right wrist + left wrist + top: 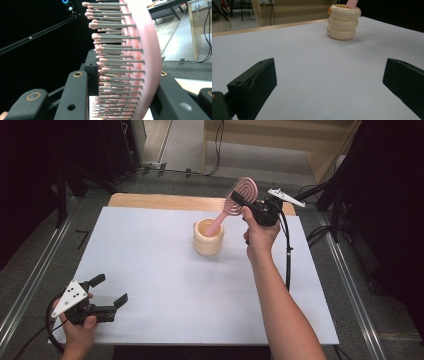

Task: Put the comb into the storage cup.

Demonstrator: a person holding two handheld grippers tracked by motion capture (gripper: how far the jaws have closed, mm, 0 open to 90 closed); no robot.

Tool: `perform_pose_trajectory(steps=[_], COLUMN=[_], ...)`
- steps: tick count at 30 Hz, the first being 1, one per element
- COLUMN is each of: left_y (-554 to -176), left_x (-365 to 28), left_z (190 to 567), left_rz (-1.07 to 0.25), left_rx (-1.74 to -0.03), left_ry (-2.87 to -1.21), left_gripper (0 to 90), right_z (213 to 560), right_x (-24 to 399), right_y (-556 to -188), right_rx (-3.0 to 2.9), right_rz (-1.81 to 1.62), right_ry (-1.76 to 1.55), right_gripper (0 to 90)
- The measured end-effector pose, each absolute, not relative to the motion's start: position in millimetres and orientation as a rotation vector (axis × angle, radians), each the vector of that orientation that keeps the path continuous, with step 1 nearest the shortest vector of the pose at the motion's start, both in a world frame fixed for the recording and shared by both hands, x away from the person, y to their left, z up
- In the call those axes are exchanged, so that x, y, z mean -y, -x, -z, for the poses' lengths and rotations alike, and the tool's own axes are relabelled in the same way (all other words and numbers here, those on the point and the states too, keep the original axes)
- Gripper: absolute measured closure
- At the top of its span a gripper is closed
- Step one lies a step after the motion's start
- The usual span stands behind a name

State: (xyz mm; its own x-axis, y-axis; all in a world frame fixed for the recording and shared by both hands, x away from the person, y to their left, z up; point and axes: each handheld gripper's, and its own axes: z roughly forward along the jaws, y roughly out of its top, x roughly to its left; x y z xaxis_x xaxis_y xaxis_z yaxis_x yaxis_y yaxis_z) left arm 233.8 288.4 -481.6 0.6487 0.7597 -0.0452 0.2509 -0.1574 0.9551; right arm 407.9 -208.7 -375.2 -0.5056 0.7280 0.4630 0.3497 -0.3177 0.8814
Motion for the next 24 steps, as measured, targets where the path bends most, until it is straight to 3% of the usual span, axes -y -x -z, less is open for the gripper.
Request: perform_pose_trajectory(steps=[24], left_y=[-234], left_x=[-289], left_z=[482], left_rz=[-0.545], left_rx=[-0.823], left_ry=[-1.721], left_gripper=[0.0], right_z=[401], right_x=[188], right_y=[-415], right_rx=[-1.711], right_rz=[-1.828], right_ry=[-1.381], right_gripper=[62.2])
